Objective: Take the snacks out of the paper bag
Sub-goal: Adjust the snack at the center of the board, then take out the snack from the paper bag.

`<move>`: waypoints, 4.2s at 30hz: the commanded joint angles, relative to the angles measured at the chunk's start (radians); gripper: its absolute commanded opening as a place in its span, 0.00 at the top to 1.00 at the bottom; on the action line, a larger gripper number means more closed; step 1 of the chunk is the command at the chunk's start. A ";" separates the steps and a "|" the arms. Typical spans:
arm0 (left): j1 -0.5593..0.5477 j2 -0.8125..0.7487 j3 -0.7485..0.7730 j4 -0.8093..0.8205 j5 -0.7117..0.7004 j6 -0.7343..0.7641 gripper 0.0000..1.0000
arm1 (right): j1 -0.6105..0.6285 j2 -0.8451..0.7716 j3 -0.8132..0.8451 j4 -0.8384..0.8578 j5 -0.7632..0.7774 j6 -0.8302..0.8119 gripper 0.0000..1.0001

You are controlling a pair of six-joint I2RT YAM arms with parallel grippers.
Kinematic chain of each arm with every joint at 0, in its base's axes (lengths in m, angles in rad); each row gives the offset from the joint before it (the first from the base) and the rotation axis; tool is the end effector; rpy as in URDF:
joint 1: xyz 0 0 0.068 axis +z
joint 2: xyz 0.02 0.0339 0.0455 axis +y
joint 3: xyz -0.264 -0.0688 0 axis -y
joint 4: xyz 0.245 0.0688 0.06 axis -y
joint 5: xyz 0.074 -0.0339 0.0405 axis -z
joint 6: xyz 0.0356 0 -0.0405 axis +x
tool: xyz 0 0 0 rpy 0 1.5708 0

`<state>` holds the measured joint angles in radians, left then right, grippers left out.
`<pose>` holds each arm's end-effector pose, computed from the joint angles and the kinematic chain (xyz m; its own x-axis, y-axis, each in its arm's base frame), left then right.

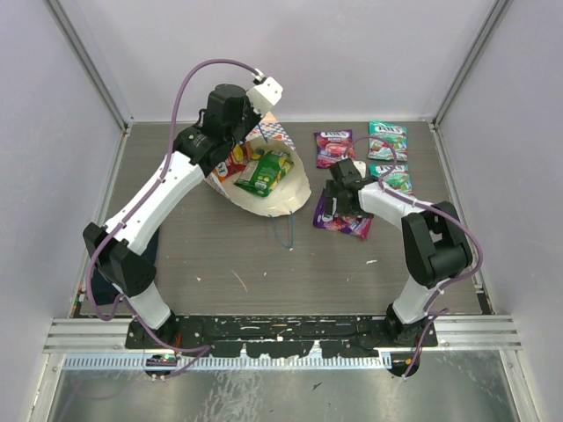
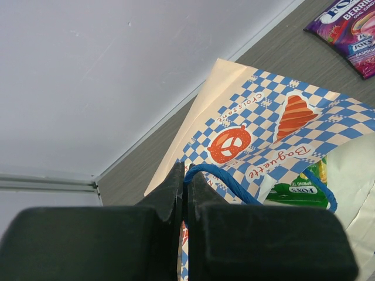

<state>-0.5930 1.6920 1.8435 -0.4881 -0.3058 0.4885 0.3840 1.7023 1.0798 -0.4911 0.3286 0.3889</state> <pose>0.3269 -0.2074 0.4362 -0.1023 0.6086 -0.7868 0.3910 0.7519 0.5308 0.3160 0.1153 0.1845 -0.8542 0.0419 -0.5183 0.1096 0.9889 -0.1006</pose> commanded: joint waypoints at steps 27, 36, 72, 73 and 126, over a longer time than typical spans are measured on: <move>0.015 -0.038 0.020 0.048 0.033 -0.003 1.00 | -0.042 -0.064 -0.154 0.183 -0.067 1.320 0.04; 0.015 -0.040 0.015 0.048 0.025 0.009 0.99 | -0.019 -0.292 0.070 0.258 -0.035 0.206 0.00; 0.018 -0.036 0.040 0.011 0.060 -0.001 0.97 | -0.073 0.248 0.193 0.016 -0.127 -0.078 0.07; 0.018 -0.038 0.037 0.015 0.059 -0.001 0.97 | -0.085 0.254 0.195 0.016 -0.137 -0.055 0.08; 0.019 -0.051 0.029 0.014 0.063 -0.003 0.95 | 0.474 -0.075 -0.096 0.963 -0.016 0.577 0.14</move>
<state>-0.5804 1.6894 1.8446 -0.5072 -0.2466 0.4873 0.8539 1.5658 0.8989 0.3485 0.2691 0.8742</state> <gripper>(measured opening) 0.056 0.875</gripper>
